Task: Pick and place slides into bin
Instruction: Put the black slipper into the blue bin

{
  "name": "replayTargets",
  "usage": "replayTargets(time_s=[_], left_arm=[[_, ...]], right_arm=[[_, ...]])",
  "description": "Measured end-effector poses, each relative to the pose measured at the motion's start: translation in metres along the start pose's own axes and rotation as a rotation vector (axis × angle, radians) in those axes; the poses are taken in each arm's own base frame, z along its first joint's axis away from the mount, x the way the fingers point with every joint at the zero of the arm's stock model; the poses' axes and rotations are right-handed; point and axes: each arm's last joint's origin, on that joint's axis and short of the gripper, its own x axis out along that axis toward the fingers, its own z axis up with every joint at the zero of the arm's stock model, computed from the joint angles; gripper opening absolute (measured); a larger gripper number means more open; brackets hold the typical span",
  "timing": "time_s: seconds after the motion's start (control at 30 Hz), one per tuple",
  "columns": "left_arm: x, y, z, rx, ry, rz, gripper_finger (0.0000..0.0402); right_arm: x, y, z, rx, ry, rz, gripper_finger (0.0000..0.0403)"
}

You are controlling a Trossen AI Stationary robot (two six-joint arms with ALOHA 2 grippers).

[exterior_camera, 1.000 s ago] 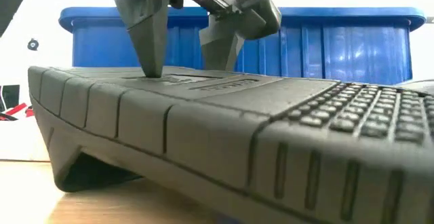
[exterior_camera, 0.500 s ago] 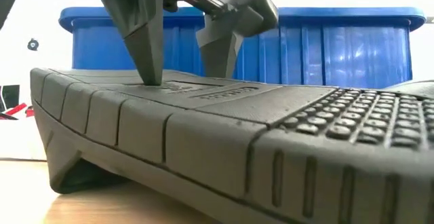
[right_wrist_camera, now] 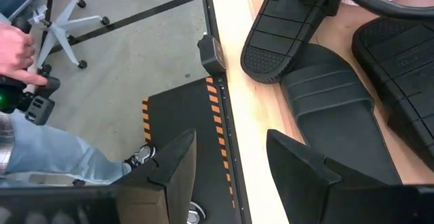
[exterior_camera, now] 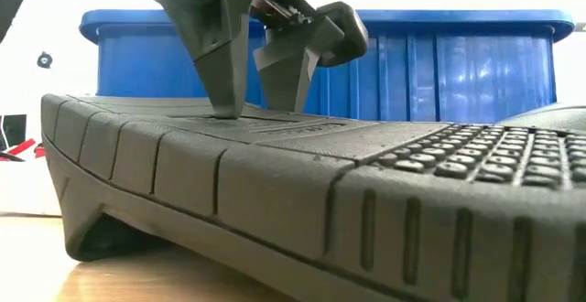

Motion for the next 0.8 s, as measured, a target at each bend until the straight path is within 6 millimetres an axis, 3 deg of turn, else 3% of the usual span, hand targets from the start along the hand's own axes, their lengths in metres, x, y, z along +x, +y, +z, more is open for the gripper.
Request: replayTargets(time_s=[0.43, 0.8], left_arm=[[0.005, 0.001, 0.0, -0.026, -0.019, -0.006, 0.0144], [-0.024, 0.01, 0.009, -0.035, -0.095, -0.059, 0.0224]], right_arm=[[0.0, -0.001, 0.0, -0.007, 0.004, -0.008, 0.0171], [0.0, -0.001, -0.001, -0.007, 0.006, -0.012, 0.0171]])
